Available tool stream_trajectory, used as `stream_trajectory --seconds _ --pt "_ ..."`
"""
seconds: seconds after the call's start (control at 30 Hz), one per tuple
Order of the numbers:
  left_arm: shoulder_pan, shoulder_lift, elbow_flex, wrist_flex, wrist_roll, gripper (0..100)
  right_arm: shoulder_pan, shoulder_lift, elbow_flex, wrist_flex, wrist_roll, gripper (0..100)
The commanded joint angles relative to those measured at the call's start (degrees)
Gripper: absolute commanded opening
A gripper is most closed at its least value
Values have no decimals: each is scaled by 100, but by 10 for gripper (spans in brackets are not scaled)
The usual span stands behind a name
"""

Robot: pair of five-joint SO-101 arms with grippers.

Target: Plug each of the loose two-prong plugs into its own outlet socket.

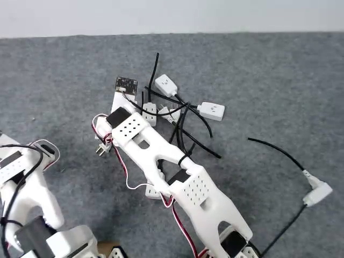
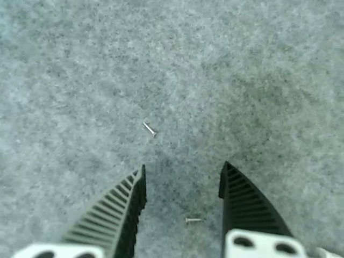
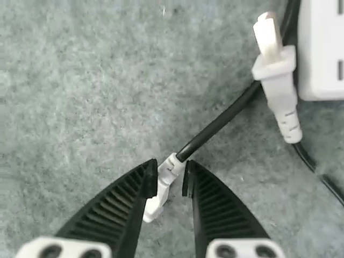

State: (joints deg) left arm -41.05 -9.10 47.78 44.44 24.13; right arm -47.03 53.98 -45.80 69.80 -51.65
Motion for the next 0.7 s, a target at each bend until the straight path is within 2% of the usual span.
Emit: stream_trajectory --seconds 0.0,0.23,0.33,0.4,0.67 --pt "62 -18 -101 -105 26 207 48 57 -264 -189 -44 91" --pt "62 -18 -84 -105 26 207 48 92 -264 -180 -53 88" --pt "62 -18 -84 -105 26 207 48 101 -264 -163 -35 13" --pt "62 -18 -84 -105 26 207 48 101 -264 -110 -35 17" --pt "62 -18 -84 -114 26 207 4 -145 -440 708 141 7"
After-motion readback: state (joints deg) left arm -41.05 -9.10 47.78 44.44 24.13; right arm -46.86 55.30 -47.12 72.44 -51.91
